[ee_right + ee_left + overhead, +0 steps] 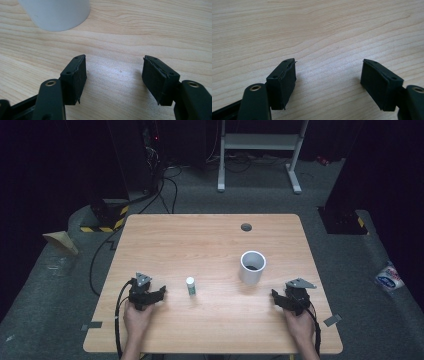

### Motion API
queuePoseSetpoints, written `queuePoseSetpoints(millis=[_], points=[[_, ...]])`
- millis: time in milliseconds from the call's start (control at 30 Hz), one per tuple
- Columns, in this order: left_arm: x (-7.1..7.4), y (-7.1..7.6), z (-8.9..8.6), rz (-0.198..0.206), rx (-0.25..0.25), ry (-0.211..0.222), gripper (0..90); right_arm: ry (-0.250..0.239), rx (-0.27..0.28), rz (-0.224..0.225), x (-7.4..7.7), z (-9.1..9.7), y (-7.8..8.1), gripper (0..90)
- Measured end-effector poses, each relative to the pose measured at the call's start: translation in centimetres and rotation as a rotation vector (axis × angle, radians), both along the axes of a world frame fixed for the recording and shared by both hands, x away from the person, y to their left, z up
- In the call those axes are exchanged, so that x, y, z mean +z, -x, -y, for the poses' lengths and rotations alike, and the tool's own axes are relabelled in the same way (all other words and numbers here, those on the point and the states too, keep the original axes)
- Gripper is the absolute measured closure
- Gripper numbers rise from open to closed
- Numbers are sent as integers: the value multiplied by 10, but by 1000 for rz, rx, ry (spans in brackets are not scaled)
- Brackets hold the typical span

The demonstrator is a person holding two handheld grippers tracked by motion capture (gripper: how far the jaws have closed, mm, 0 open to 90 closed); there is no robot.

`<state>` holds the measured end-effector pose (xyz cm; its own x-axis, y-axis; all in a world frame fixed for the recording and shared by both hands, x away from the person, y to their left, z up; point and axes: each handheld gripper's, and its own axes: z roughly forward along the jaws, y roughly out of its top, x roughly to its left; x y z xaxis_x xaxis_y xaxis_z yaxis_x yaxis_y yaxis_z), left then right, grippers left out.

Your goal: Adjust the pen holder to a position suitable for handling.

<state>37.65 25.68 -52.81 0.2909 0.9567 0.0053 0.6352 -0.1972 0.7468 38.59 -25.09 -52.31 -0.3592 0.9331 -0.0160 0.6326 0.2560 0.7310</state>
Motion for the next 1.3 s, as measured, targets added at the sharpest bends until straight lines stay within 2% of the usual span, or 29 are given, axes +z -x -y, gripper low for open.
queuePoseSetpoints(millis=[567,733,767,867,1033,1233,1300], points=[[0,0,0,1,1,1,280,1,-4,-4,0,0,0,345],[0,0,0,1,1,1,280,0,13,-8,0,0,0,307],[0,0,0,1,1,1,280,4,35,-10,0,0,0,287],[0,0,0,1,1,1,280,4,39,-12,0,0,0,288],[0,0,0,1,1,1,280,-4,49,-2,1,3,5,380],[0,0,0,1,1,1,280,-51,60,25,4,7,8,413],[0,0,0,1,1,1,280,-62,57,21,5,8,8,416]])
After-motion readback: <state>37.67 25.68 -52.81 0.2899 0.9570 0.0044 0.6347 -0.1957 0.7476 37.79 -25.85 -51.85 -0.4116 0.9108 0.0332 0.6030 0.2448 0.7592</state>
